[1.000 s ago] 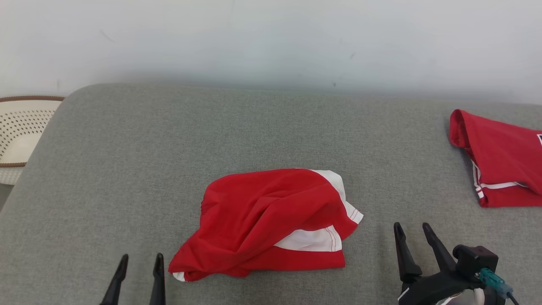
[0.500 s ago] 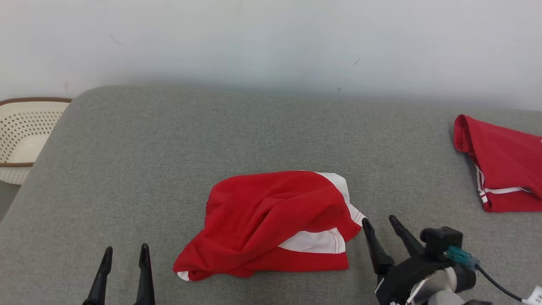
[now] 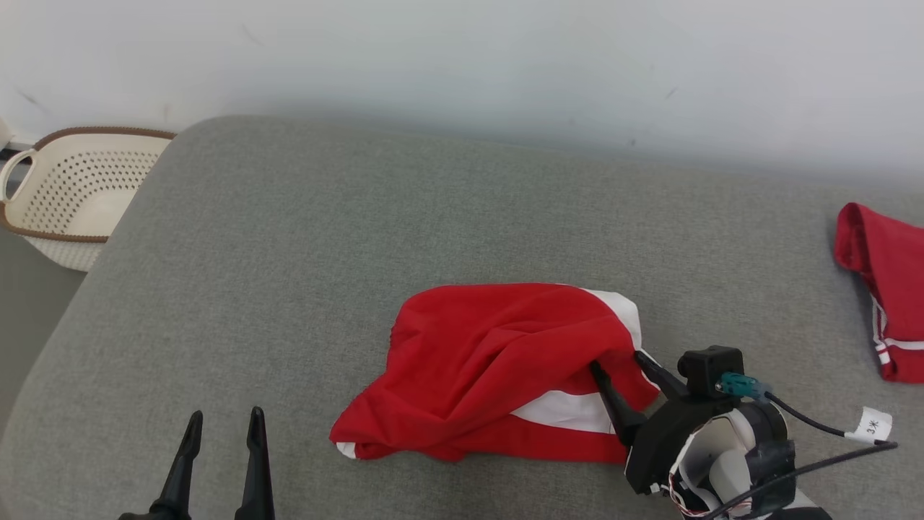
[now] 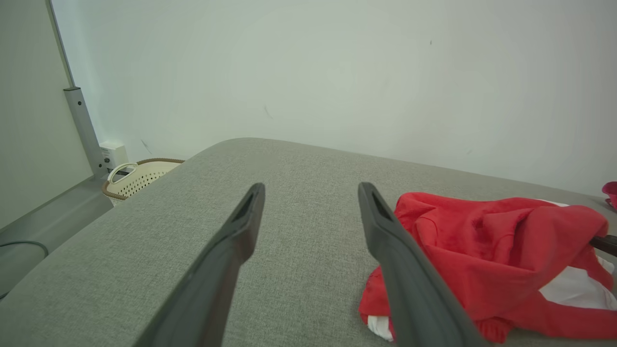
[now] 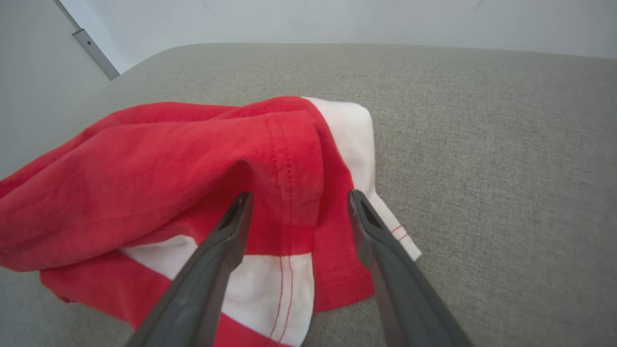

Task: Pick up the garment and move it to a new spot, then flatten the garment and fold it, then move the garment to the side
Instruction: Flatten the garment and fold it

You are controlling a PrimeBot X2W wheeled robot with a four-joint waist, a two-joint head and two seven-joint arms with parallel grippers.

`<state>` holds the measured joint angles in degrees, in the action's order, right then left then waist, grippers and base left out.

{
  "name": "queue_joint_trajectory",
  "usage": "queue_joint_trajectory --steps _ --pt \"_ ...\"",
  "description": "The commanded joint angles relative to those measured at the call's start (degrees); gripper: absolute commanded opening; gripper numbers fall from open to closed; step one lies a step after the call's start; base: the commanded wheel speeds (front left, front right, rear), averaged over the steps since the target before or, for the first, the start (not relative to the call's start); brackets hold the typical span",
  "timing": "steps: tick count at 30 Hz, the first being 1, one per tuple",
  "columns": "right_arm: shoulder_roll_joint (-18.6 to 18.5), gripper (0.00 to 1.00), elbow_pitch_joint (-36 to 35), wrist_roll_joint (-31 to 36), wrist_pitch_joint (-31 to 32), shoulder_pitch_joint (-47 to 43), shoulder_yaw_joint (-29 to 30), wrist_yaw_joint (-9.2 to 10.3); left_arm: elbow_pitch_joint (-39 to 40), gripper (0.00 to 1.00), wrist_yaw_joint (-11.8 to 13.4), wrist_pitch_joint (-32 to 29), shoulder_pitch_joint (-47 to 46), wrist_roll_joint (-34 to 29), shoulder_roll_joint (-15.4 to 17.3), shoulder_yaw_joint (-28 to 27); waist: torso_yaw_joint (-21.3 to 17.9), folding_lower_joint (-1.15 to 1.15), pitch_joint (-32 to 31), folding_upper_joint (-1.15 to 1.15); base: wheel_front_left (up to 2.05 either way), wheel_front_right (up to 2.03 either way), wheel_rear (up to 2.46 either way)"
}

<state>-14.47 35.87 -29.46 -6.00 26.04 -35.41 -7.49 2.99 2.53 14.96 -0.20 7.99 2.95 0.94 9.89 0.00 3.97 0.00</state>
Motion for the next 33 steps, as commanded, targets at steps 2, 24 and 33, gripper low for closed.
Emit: queue_joint_trajectory --steps 2,24,33 --pt "-0.58 1.00 1.87 -1.09 0.07 1.92 -1.77 -0.01 -0.20 1.00 0.09 0.33 -0.63 0.37 -0.05 0.36 1.56 0.00 1.16 0.00 0.00 0.00 0.00" --pt "-14.52 0.00 -10.88 -13.00 2.62 9.25 -2.65 -0.01 -1.84 1.00 2.03 0.33 1.70 2.82 -0.02 1.89 -5.10 0.00 -1.70 0.00 0.00 0.00 0.00" --pt "-17.99 0.00 -23.87 -13.75 10.66 -5.56 6.27 -0.02 -2.23 1.00 2.23 0.33 2.74 3.35 -0.04 2.06 -6.33 0.00 -2.72 0.00 0.00 0.00 0.00"
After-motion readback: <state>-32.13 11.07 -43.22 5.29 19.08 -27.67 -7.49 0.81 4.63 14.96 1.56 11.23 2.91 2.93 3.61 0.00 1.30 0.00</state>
